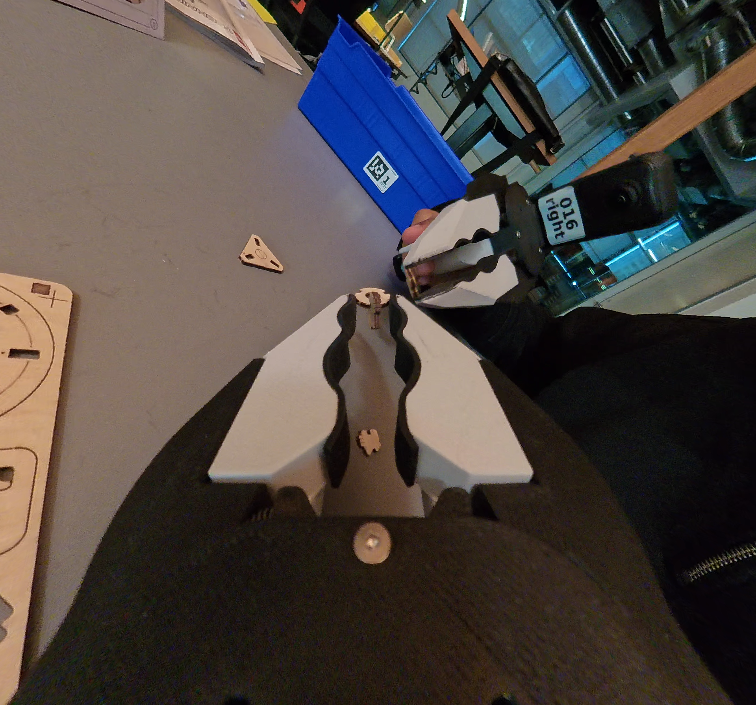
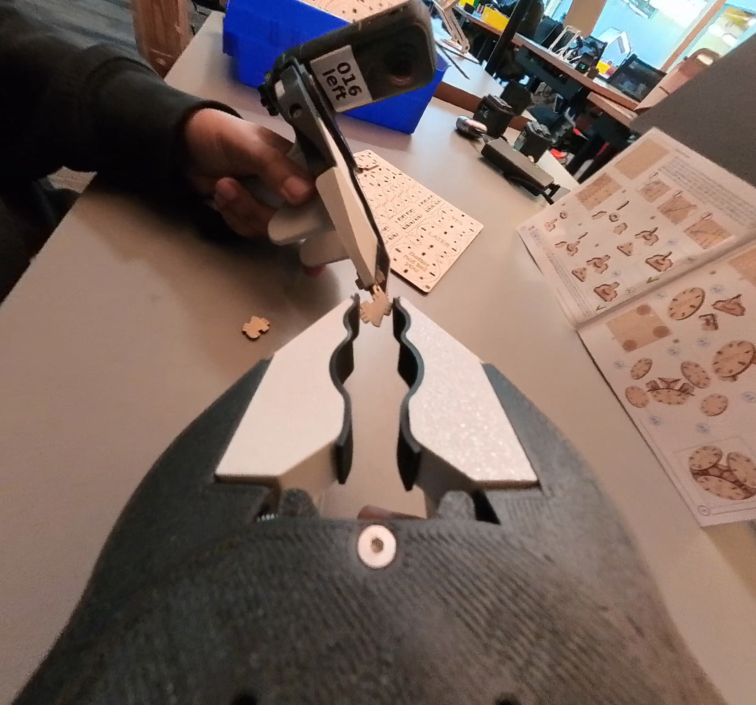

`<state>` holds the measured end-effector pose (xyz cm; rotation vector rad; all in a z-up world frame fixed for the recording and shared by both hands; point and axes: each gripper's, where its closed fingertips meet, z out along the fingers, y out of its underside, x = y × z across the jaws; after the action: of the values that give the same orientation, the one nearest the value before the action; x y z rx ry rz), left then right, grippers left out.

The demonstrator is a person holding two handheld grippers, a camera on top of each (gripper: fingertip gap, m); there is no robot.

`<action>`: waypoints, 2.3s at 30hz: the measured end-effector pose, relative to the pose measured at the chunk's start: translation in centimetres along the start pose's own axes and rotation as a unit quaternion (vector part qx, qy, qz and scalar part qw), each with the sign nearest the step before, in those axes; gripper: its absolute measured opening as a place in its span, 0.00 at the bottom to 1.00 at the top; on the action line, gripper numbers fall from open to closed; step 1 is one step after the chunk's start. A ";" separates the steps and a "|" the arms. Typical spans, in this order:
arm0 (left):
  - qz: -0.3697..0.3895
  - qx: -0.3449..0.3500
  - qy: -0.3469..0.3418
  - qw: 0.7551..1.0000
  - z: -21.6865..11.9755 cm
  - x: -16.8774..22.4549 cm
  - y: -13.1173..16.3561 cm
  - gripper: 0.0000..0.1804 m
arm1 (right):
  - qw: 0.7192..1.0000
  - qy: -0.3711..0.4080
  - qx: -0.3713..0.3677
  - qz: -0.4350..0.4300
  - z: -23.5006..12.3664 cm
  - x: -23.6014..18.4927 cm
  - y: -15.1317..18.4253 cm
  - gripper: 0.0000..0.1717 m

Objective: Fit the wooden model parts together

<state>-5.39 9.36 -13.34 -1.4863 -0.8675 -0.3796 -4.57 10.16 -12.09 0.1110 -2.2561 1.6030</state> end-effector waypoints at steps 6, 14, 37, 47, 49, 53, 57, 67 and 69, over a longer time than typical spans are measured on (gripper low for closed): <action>-0.007 -0.046 0.002 0.999 0.8 0.1 1.4 0.08 | 1.000 -0.005 -0.015 -0.013 0.4 -0.5 0.5 0.08; -0.018 -0.077 -0.026 0.997 1.3 -0.7 2.2 0.08 | 0.997 -0.018 -0.052 0.052 0.8 0.0 2.6 0.08; 0.108 -0.150 -0.152 0.971 2.3 -1.8 4.1 0.08 | 0.994 -0.015 -0.067 0.083 0.3 0.7 3.3 0.08; 0.103 -0.160 -0.163 0.968 2.3 -2.3 4.4 0.10 | 0.994 -0.017 -0.069 0.080 0.3 0.5 3.3 0.08; 0.098 -0.151 -0.152 0.972 2.2 -2.1 4.1 0.11 | 0.994 -0.016 -0.068 0.080 0.2 0.6 3.2 0.08; 0.085 -0.109 -0.118 0.983 1.8 -1.3 3.0 0.12 | 0.994 -0.013 -0.065 0.084 0.1 0.8 3.1 0.08; 0.088 -0.038 -0.052 0.994 1.1 0.4 0.9 0.09 | 0.994 -0.024 -0.047 0.091 0.0 0.6 2.6 0.08; -0.021 -0.010 0.058 0.998 1.3 2.1 0.7 0.10 | 1.000 -0.020 0.007 0.003 -0.2 -0.7 -0.1 0.08; -0.026 -0.006 0.067 0.997 1.3 2.3 0.6 0.08 | 1.000 -0.009 -0.001 -0.028 -0.1 -0.9 -0.1 0.08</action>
<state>-3.82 11.29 -12.34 -1.4352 -0.7992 -0.5173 -3.66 10.09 -12.31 0.1875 -2.2480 1.5780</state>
